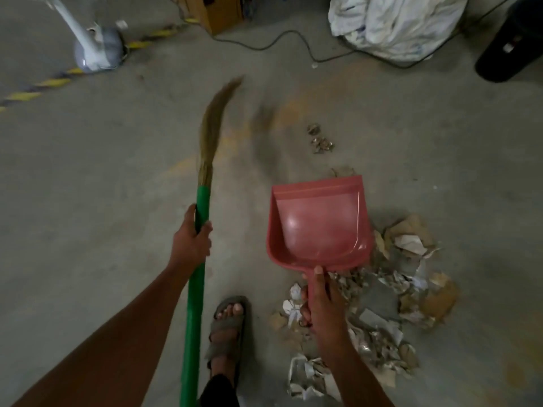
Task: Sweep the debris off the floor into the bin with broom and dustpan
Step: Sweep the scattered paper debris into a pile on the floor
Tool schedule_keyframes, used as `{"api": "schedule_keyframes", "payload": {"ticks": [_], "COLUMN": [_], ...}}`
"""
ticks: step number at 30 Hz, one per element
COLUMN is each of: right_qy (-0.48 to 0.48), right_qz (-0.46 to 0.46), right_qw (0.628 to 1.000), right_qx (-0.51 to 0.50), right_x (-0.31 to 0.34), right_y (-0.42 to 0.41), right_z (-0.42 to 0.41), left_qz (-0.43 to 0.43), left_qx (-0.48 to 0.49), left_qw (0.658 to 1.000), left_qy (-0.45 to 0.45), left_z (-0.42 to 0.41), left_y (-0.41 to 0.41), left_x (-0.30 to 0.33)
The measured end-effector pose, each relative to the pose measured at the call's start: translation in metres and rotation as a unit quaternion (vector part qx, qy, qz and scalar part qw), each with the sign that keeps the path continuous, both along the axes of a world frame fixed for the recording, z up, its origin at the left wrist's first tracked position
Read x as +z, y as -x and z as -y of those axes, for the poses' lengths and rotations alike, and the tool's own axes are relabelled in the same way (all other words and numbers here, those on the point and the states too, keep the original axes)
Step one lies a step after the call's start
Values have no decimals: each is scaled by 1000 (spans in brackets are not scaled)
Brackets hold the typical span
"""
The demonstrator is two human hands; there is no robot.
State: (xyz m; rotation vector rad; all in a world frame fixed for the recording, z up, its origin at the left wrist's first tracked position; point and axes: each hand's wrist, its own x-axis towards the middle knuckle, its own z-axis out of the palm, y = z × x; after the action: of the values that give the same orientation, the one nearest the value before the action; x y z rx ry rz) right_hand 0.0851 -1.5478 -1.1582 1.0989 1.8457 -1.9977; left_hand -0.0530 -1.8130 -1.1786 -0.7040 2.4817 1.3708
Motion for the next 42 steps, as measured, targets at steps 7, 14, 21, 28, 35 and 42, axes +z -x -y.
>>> {"api": "schedule_keyframes", "payload": {"ticks": [7,14,21,28,35,42], "right_qy": [11,38,32,0,-29,-27], "right_qz": [15,36,56,39,33,22], "right_qw": [998,990,983,974,973,973], "right_qx": [-59,-130,-171,-223,-225,-230], "right_x": [-46,-69,-85,-76,-71,-71], "right_y": [94,156,140,111,117,111], "right_z": [33,68,66,46,33,28], "left_qz": [-11,146,154,95,70,106], "left_qx": [-25,-103,-318,-324,-264,-470], "left_qw": [999,982,927,940,961,863], "left_qy": [24,54,123,54,40,150], "left_z": [13,38,57,87,29,-59], "left_y": [181,300,283,240,264,249], "left_x": [-47,-100,-125,-94,-100,-107]}}
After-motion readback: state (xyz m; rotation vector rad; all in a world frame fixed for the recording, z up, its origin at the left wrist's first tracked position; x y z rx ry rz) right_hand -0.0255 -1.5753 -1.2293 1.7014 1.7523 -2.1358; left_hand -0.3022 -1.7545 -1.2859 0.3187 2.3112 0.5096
